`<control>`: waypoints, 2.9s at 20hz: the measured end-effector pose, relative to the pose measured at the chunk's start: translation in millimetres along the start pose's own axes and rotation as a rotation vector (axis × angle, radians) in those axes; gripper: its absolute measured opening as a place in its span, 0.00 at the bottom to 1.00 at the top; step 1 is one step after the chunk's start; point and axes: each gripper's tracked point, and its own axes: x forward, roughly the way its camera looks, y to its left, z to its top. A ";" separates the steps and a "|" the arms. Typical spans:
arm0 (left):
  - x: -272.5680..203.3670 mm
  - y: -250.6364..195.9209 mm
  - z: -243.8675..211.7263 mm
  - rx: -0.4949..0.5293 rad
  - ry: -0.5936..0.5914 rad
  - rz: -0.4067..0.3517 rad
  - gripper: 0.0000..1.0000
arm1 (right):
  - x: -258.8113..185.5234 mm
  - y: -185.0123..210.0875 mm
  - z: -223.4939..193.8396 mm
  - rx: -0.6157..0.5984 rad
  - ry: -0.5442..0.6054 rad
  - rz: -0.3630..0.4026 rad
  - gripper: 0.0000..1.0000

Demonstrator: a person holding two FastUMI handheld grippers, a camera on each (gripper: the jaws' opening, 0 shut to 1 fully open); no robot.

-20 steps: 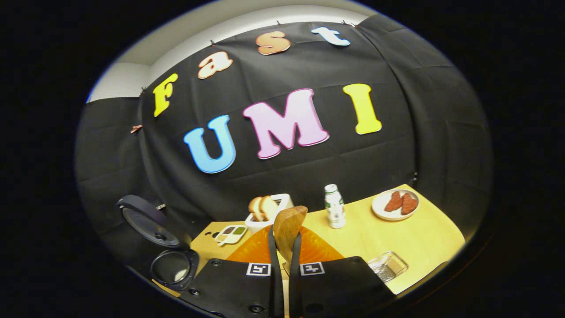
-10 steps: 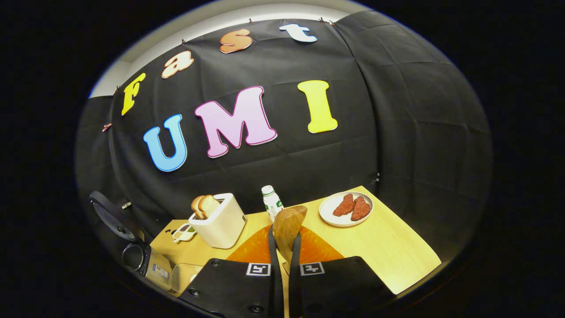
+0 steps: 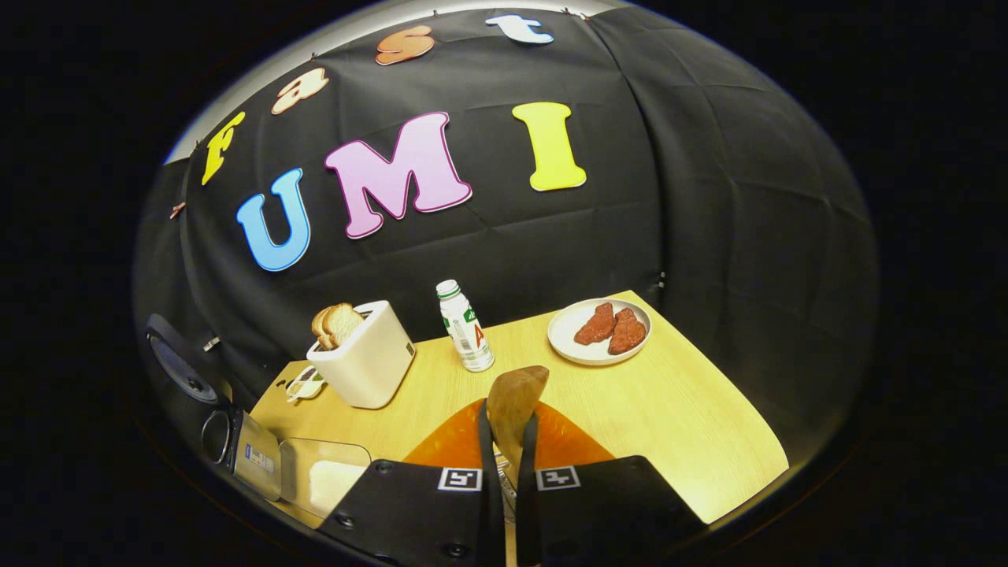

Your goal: Close the left gripper, press the button to open the rice cooker; take a wooden spoon from the chopstick holder with the right hand, scoop a spoonful of rice and pour it into the rice cooker, then put the wooden spoon back into the chopstick holder.

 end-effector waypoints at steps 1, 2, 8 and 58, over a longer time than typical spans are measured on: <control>-0.5 0.3 0.1 0.000 -0.001 0.000 0.89 | 0.3 -2.7 -2.9 0.008 0.010 -0.009 0.11; -1.4 0.1 1.0 0.001 -0.002 0.000 0.84 | -0.3 -5.8 -6.3 0.013 0.018 -0.019 0.13; -7.1 0.1 5.2 0.014 -0.015 -0.008 0.89 | -7.0 -30.8 -15.8 0.072 0.051 -0.100 0.30; 247.8 148.0 122.6 0.014 0.044 -0.013 0.93 | -112.6 204.2 15.7 -0.221 -0.178 0.368 0.46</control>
